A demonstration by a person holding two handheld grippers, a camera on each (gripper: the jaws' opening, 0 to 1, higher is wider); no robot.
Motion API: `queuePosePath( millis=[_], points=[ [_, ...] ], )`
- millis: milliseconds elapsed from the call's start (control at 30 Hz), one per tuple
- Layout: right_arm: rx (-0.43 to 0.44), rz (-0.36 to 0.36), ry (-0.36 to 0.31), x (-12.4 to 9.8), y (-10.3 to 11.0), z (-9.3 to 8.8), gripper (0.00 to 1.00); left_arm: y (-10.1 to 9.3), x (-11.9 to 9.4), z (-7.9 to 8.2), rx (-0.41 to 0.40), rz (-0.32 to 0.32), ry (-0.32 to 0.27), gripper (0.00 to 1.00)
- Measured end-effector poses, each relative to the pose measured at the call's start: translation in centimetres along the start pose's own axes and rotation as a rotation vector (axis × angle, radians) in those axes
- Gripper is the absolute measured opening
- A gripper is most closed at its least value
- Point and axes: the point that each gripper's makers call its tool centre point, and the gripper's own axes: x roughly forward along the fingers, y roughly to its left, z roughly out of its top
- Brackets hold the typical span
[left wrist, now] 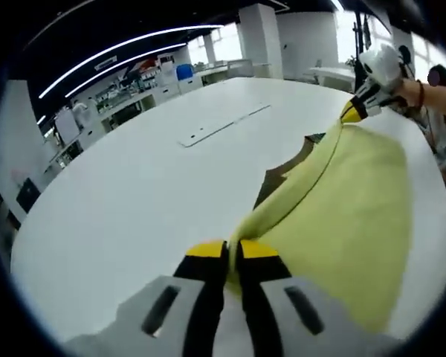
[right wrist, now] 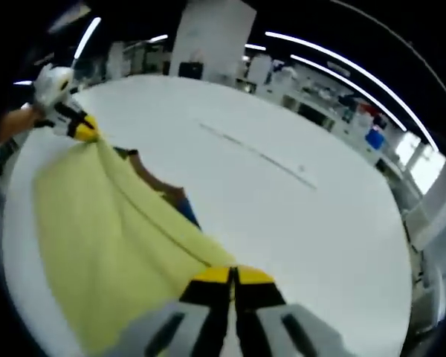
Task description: Fold the garment on the visible template until the final outline fits inside the template.
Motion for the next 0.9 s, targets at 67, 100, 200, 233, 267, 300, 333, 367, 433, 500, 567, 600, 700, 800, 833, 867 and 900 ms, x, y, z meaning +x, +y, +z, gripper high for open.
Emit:
queuePosePath(
  millis=[67,100,200,233,267,300,333,367,433,500,567,600,700,800,833,867,900],
  points=[
    [-0.001,0.006,0.001,0.3,-0.4,-0.2,0.00,0.1,0.2,-0.5,0.001,-0.005,0.003,0.04],
    [-0.004,0.008,0.002,0.4,-0.5,-0.3,0.00,0.1,0.1,-0.4,0.002,-0.003,0.004,0.04],
    [-0.015,0.016,0.001,0.4,-0.3,-0.3,0.00,0.4,0.4,-0.7,-0.004,0.006,0.006,0.05],
    [-0.015,0.018,0.000,0.4,-0.3,-0.3,0.00,0.2,0.2,-0.7,-0.011,0.004,0.004,0.06],
    [-0.014,0.023,-0.001,0.6,-0.5,-0.3,0.00,0.2,0.2,-0.7,-0.014,0.006,0.003,0.06],
    [-0.014,0.023,-0.001,0.6,-0.5,-0.3,0.00,0.3,0.3,-0.7,-0.015,0.005,0.001,0.06],
    [-0.014,0.028,-0.003,0.6,-0.3,-0.3,0.00,0.3,0.3,-0.7,-0.012,0.003,-0.001,0.06],
    [-0.015,0.031,-0.003,0.7,-0.3,-0.3,0.00,0.3,0.3,-0.7,-0.012,0.003,-0.002,0.07],
    [-0.020,0.042,0.001,0.8,-0.3,-0.4,0.00,0.4,0.2,-0.7,-0.008,0.002,-0.004,0.08],
    [-0.012,0.064,-0.005,0.7,-0.2,-0.2,0.00,0.6,-0.1,-0.9,-0.008,0.000,0.000,0.09],
    [-0.007,0.119,-0.021,0.3,0.7,0.3,0.05,0.7,-0.7,-1.0,0.006,-0.011,-0.006,0.09],
    [-0.010,0.136,-0.023,0.2,1.0,0.4,0.10,0.7,-1.1,-1.0,0.020,-0.021,-0.013,0.09],
    [-0.053,0.164,-0.020,-0.2,1.6,0.3,0.21,0.3,-1.9,-0.9,0.041,-0.039,-0.027,0.10],
    [-0.080,0.167,-0.005,-0.3,1.7,0.0,0.19,0.7,-2.4,-1.4,0.091,-0.036,-0.023,0.11],
    [-0.081,0.168,-0.001,-0.3,1.7,-0.2,0.18,0.6,-2.5,-1.4,0.101,-0.035,-0.019,0.12],
    [-0.084,0.168,-0.001,-0.2,1.7,-0.2,0.18,0.7,-2.4,-1.7,0.117,-0.038,-0.012,0.12],
    [-0.087,0.168,-0.001,-0.2,1.6,-0.2,0.18,0.9,-2.3,-1.8,0.119,-0.039,-0.009,0.13]
  ],
)
